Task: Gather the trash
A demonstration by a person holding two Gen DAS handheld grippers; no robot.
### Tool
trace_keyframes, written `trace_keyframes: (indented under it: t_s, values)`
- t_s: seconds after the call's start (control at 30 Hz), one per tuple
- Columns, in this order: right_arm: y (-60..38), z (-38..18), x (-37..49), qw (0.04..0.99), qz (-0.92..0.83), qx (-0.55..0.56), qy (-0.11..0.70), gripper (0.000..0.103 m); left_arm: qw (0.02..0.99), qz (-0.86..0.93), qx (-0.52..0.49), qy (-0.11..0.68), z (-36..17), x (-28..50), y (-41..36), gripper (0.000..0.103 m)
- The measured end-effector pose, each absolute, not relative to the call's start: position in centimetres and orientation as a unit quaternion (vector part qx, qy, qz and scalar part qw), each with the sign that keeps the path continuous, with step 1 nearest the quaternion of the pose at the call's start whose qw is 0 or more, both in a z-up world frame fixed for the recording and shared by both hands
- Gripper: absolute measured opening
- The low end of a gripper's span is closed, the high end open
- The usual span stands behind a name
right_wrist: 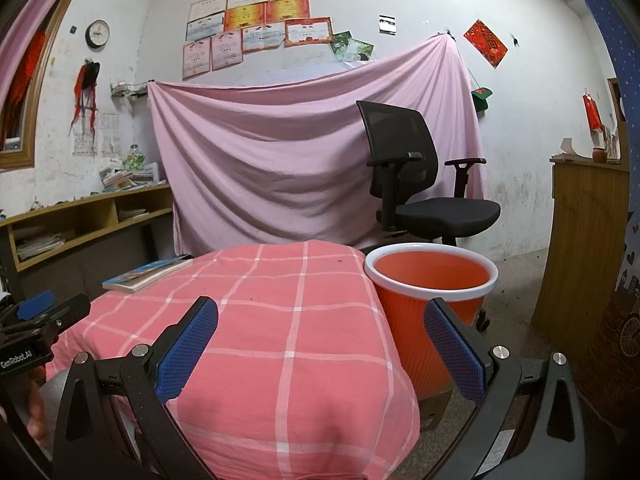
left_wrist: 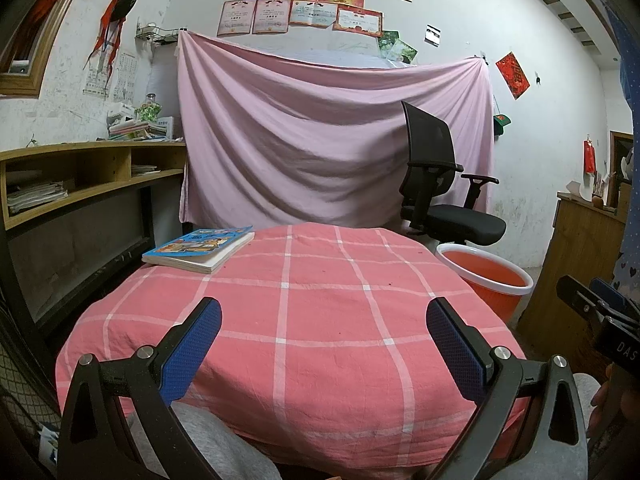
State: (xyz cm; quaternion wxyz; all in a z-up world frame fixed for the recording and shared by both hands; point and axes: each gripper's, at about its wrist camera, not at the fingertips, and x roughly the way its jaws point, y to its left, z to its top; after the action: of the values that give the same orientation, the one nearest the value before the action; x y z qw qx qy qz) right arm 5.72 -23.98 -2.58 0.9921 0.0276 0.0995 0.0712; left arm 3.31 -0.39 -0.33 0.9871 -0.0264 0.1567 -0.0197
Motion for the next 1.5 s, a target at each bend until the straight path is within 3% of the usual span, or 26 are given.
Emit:
trace_keyframes:
  t_s: [1.5]
  values:
    - [-23.81, -2.68, 5.62, 0.992, 0.071, 0.029, 0.102, 0.103, 0.986, -0.019, -0.03, 0.16, -0.6, 3.31, -0.05, 0.1]
